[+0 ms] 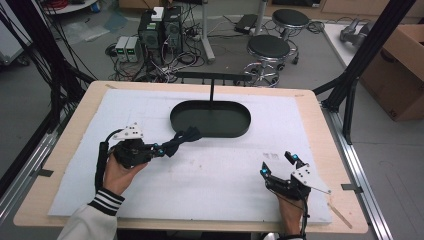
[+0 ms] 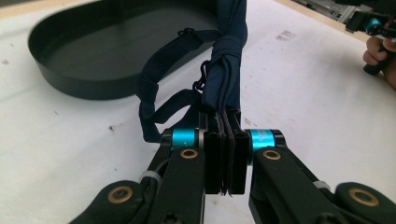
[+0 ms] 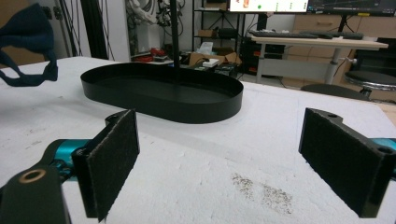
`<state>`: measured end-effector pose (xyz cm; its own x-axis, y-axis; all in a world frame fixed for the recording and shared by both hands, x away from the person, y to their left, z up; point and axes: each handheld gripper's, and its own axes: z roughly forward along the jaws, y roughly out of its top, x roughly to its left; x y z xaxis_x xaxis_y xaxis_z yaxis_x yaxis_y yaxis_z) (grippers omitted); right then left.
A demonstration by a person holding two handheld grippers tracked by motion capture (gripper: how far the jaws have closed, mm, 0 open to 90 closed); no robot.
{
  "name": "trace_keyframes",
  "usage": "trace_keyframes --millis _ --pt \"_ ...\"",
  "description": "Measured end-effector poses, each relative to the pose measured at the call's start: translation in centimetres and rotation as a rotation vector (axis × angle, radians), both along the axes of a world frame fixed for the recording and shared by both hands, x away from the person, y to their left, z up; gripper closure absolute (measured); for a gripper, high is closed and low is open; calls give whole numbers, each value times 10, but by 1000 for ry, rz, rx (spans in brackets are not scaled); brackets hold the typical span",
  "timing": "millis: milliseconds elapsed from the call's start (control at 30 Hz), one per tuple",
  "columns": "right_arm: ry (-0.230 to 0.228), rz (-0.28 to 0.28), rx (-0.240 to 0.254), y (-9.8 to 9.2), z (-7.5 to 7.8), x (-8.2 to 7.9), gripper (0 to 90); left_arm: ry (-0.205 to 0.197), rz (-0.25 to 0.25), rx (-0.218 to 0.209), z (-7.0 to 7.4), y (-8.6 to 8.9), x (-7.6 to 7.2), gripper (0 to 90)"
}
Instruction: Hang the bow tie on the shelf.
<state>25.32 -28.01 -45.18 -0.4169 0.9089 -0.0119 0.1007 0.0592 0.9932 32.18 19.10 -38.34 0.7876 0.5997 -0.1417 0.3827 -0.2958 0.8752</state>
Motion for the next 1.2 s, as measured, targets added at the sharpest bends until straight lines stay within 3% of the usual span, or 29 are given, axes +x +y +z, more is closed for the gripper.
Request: trace_keyframes --millis 133,300,467,800,1067,1200 --pt "0 0 0 0 0 0 112 -66 5 -52 3 5 1 880" --pt "4 0 2 0 0 0 112 -90 -11 -77 14 4 5 880" --pt "5 0 -1 0 0 0 112 -115 -21 -73 27 -1 13 880" --pt "0 0 -1 0 0 0 112 -128 -44 -48 45 -21 33 881" --pt "0 0 -1 -1 0 0 112 -127 -93 -17 62 -41 52 881" --pt "4 0 4 -1 0 0 112 -125 -93 2 68 -48 60 881"
